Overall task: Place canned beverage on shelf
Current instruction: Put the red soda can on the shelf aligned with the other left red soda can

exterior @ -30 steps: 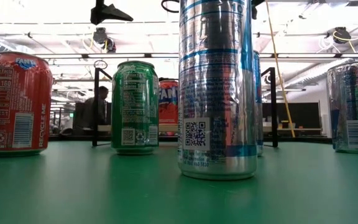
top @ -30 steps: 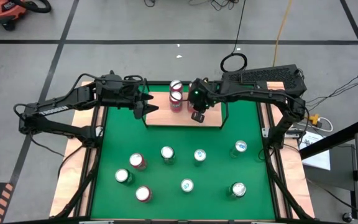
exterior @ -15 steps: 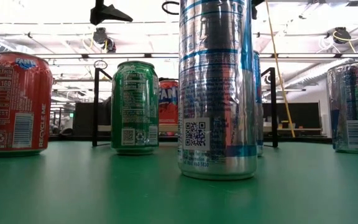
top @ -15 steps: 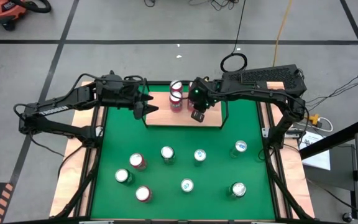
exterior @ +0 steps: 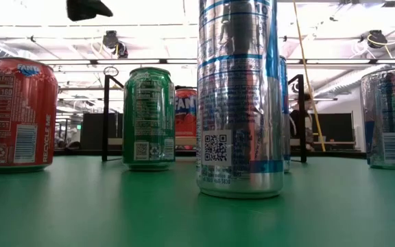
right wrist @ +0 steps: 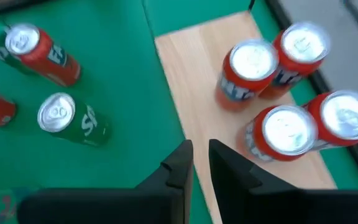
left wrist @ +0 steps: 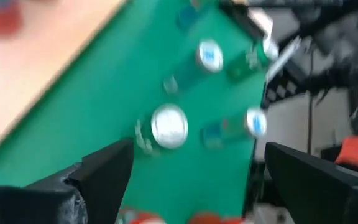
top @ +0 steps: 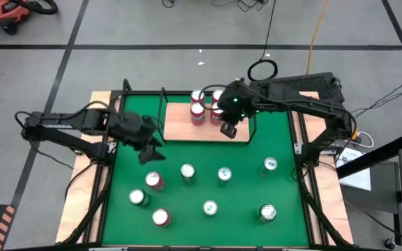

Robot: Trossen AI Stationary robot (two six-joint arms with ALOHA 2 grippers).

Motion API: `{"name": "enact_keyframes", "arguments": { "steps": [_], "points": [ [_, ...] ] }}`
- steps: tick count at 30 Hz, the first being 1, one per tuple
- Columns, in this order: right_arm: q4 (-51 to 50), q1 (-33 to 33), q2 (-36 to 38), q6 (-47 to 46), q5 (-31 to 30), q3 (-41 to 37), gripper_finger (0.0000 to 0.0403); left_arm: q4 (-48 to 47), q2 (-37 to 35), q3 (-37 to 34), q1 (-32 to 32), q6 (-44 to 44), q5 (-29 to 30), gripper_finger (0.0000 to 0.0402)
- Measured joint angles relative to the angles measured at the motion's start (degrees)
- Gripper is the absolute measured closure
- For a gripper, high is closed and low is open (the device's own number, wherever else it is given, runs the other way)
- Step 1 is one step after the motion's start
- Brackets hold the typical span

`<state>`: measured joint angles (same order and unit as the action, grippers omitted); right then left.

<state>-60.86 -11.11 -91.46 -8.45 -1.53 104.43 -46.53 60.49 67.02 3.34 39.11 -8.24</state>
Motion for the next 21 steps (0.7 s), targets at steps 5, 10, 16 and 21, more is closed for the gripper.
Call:
{"name": "enact_keyframes", "arguments": {
  "steps": [5,10,16,21],
  "points": [
    [-0.95,0.32,2.93,0.07,0.03,0.21,0.0360,-5.63,1.30,0.00,8.59,5.14,4.44,0.0058],
    [-4.04,0.73,4.56,2.57,2.04,0.19,0.0360,-12.69,4.16,0.00,13.49,12.65,8.38,0.0059],
    [-5.66,0.78,4.78,6.98,5.75,0.19,0.0360,-13.27,9.54,0.00,15.81,18.73,8.61,0.0053],
    [-5.77,0.86,4.83,9.22,9.38,0.19,0.0360,-12.86,14.55,0.00,17.60,19.39,8.68,0.0012]
  ]
}}
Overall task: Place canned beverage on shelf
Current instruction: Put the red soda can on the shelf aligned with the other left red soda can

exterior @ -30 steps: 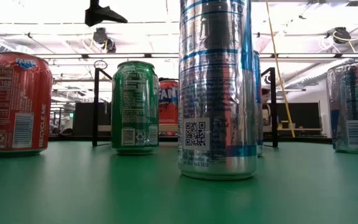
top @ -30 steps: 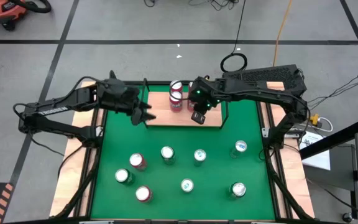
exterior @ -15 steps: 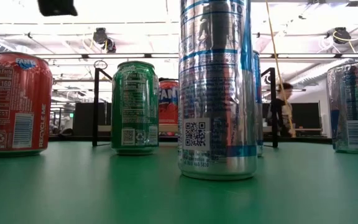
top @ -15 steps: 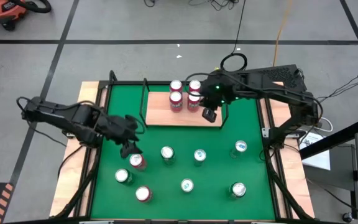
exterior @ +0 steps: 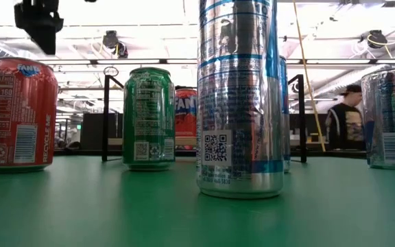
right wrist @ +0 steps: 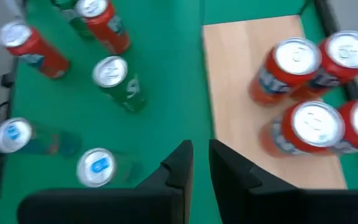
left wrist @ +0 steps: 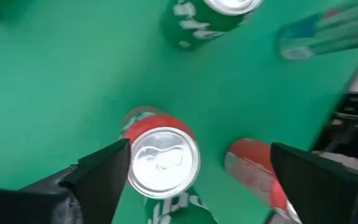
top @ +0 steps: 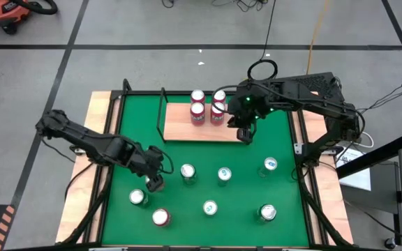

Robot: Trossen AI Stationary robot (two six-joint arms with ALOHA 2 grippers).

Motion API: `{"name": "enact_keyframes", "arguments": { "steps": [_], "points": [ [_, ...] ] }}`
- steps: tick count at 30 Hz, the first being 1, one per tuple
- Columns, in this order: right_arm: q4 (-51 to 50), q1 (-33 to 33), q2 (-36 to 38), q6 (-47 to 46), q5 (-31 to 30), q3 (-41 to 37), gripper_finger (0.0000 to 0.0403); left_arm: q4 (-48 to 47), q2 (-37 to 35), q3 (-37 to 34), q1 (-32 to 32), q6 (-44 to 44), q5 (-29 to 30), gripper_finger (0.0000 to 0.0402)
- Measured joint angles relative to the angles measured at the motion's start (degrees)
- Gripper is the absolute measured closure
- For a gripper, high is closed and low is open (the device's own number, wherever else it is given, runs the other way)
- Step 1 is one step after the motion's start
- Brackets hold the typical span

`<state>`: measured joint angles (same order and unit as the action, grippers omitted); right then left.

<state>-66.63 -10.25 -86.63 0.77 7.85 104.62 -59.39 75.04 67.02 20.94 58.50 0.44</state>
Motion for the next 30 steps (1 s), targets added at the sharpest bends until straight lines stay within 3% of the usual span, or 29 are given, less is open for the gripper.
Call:
{"name": "enact_keyframes", "arguments": {
  "steps": [10,18,22,30],
  "points": [
    [-0.23,1.35,-0.02,0.59,2.93,0.00,0.0360,-2.13,6.59,0.00,0.17,8.52,-0.08,0.0009],
    [-0.22,1.80,-0.02,0.41,2.94,0.00,0.0360,-4.49,10.80,0.00,0.14,9.02,-0.26,0.0010],
    [-0.17,1.78,-0.02,-0.25,2.94,0.00,0.0360,-5.43,13.05,0.00,0.16,9.02,-3.09,0.0012],
    [0.68,1.78,-0.02,-4.03,2.87,0.00,0.0360,-5.32,16.96,0.00,-0.17,6.41,-5.61,0.0067]
  ]
}}
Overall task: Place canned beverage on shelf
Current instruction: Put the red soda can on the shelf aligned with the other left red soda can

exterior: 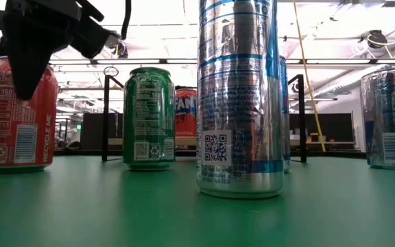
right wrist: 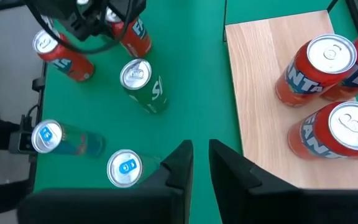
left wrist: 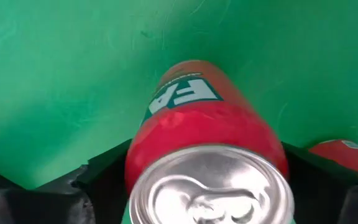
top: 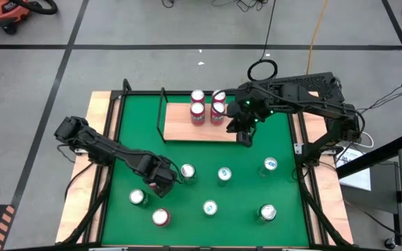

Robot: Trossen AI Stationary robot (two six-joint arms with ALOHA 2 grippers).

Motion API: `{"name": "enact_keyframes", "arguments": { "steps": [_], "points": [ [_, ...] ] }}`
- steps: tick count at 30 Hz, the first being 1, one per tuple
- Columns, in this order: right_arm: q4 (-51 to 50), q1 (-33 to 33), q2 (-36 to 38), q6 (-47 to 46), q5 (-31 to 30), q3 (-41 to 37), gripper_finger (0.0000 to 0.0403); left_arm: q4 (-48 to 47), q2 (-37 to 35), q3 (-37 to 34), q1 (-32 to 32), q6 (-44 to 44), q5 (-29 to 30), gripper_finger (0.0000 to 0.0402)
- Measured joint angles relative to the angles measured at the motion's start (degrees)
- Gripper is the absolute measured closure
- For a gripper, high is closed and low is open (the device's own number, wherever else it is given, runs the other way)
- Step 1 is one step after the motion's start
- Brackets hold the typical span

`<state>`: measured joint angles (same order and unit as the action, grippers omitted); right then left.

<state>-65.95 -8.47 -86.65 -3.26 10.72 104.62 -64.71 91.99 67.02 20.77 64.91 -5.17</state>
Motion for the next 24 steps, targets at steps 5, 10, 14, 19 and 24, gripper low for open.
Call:
{"name": "enact_keyframes", "arguments": {
  "steps": [5,10,14,19,24],
  "points": [
    [2.20,0.00,0.00,-3.17,-0.05,0.00,0.0360,-0.78,0.12,0.02,-1.44,-1.23,-0.93,0.0122],
    [6.74,0.78,0.00,-8.09,-1.29,-0.02,0.0360,-6.23,-2.88,1.86,-3.55,-3.46,-4.65,0.0122],
    [11.96,3.37,0.00,-11.85,-4.82,-0.02,0.0360,-10.53,-7.41,7.54,-5.20,-4.03,-3.99,0.0122],
    [17.12,6.87,-0.27,-14.21,-7.66,-0.02,0.0360,-12.11,-13.04,14.88,-7.77,-4.14,0.70,0.0122],
    [20.09,9.50,-0.79,-16.34,-9.12,-0.07,0.0355,-12.39,-16.82,21.03,-11.17,-6.26,3.13,0.0122]
  ]
}}
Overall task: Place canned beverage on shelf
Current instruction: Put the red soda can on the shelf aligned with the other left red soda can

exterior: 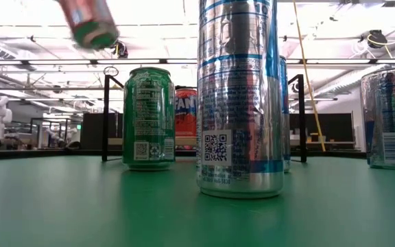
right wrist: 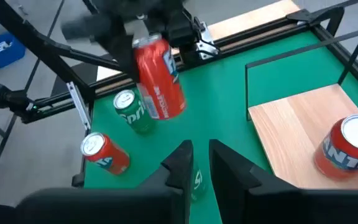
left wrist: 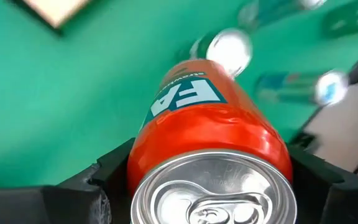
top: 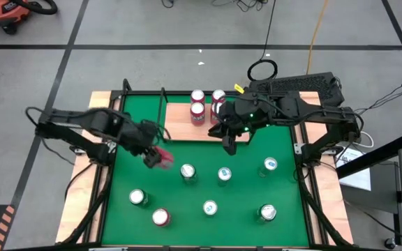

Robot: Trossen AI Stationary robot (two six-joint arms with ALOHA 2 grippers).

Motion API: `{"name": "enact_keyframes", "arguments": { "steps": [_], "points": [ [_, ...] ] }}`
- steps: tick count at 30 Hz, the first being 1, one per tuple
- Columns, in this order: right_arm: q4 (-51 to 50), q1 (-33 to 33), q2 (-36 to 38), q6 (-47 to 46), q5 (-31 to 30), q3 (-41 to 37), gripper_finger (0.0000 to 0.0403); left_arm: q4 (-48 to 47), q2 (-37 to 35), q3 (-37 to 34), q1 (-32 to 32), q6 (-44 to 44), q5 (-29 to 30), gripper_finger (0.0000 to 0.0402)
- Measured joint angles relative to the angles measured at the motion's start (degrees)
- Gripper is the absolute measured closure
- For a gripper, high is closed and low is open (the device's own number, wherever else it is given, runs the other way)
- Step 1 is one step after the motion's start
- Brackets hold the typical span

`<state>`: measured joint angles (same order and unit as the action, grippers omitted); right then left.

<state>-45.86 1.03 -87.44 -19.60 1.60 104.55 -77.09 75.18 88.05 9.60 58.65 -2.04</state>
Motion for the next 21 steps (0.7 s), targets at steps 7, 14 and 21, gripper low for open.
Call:
{"name": "enact_keyframes", "arguments": {
  "steps": [7,14,21],
  "points": [
    [4.94,3.90,-1.49,-0.80,-5.36,0.00,0.0271,7.57,-2.48,5.11,-4.46,-9.65,3.00,0.0122],
    [11.28,6.36,-5.27,-0.07,-12.89,0.00,0.0136,16.93,-2.61,6.01,-7.57,-7.54,2.74,0.0122],
    [14.84,6.40,-7.16,-1.53,-15.31,0.02,0.0037,21.00,-1.70,6.03,-7.73,-8.61,-0.60,0.0122]
  ]
}}
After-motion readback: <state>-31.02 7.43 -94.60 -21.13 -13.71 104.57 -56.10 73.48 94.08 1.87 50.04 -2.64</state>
